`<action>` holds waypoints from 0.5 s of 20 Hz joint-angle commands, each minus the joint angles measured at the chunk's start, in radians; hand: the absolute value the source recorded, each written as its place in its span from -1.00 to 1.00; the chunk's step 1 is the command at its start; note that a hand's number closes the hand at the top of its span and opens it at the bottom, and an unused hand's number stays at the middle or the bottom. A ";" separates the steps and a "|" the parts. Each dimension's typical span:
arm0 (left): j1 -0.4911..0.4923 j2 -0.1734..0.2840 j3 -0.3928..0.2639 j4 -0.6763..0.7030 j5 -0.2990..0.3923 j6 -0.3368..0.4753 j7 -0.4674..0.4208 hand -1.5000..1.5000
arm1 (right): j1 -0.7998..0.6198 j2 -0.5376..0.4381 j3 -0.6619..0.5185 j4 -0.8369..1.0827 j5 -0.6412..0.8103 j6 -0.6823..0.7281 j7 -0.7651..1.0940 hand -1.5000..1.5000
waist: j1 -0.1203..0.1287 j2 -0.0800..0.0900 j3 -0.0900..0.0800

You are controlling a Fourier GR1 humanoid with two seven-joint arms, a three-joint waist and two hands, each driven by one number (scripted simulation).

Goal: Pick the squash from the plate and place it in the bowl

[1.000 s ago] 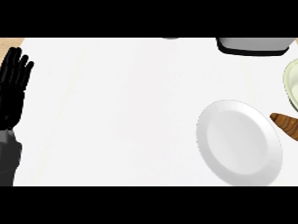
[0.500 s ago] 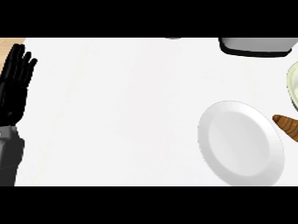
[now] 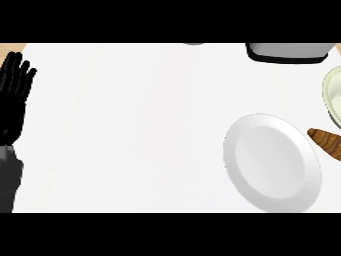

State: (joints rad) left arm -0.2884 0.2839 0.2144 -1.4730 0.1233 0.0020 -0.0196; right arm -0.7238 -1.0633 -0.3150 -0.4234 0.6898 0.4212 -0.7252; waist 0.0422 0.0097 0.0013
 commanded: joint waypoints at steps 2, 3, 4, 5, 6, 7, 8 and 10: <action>0.028 0.040 0.029 -0.061 0.035 -0.034 0.045 0.00 | -0.006 0.110 0.039 0.061 0.052 -0.131 -0.009 1.00 | -0.007 -0.001 0.001; -0.024 0.024 0.024 0.025 0.004 -0.008 -0.005 0.00 | -0.049 0.116 0.065 0.063 0.081 -0.138 0.013 1.00 | -0.011 0.002 0.001; -0.020 -0.016 -0.017 -0.030 -0.018 0.033 0.046 0.00 | -0.023 0.146 0.088 0.057 0.102 -0.151 0.042 1.00 | -0.014 -0.001 0.001; -0.006 -0.017 -0.013 -0.027 -0.018 0.029 0.031 0.00 | -0.050 0.129 0.047 0.132 0.080 -0.149 0.077 1.00 | -0.005 0.003 0.001; -0.004 0.023 0.013 -0.032 0.010 -0.011 0.032 0.00 | -0.083 0.126 0.035 0.160 0.079 -0.155 0.124 1.00 | 0.008 0.007 0.002; 0.026 -0.036 -0.026 -0.031 -0.020 0.021 0.001 0.00 | -0.059 0.171 0.027 0.166 0.065 -0.170 0.139 1.00 | -0.005 0.003 0.001; 0.006 0.003 0.002 -0.021 0.008 -0.011 0.016 0.00 | -0.082 0.187 0.022 0.195 0.064 -0.167 0.163 -1.00 | 0.007 0.007 0.002; -0.050 0.015 0.007 -0.003 0.006 0.003 0.052 0.00 | -0.058 0.216 0.004 0.226 0.044 -0.169 0.126 -1.00 | -0.004 0.008 0.003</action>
State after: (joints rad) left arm -0.2937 0.2871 0.2165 -1.4907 0.1250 0.0022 0.0017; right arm -0.7815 -0.9034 -0.2908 -0.2639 0.7468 0.2762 -0.6158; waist 0.0414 0.0147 0.0029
